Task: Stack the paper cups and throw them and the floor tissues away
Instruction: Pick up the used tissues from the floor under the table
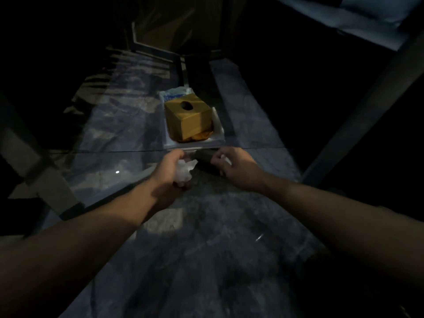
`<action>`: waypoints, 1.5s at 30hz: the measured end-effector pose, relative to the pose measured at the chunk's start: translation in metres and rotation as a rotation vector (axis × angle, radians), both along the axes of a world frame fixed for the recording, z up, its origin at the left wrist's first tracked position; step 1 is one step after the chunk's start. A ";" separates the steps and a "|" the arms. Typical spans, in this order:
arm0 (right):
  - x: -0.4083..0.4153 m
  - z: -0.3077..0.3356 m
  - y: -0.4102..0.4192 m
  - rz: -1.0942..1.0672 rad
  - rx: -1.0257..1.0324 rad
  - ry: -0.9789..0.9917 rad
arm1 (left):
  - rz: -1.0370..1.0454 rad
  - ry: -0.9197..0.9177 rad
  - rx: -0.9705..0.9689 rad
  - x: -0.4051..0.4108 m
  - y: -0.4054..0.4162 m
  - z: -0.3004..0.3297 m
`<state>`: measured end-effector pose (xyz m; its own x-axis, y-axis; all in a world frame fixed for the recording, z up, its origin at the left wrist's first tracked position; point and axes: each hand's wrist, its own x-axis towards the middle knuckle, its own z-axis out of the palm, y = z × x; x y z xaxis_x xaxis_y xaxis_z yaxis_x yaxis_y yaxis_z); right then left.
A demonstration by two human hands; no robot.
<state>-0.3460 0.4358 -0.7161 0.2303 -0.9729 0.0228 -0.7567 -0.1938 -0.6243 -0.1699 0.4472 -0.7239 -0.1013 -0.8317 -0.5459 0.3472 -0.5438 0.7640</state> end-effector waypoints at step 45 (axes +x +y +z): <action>-0.270 0.093 0.220 -0.398 0.631 0.172 | -0.898 -0.807 -1.388 -0.271 0.139 0.030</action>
<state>-0.6157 0.6557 -0.6229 -0.1901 -0.7999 -0.5692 -0.7913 0.4680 -0.3934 -0.4411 0.5863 -0.6936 -0.8093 -0.5219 0.2695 -0.2932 0.7566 0.5845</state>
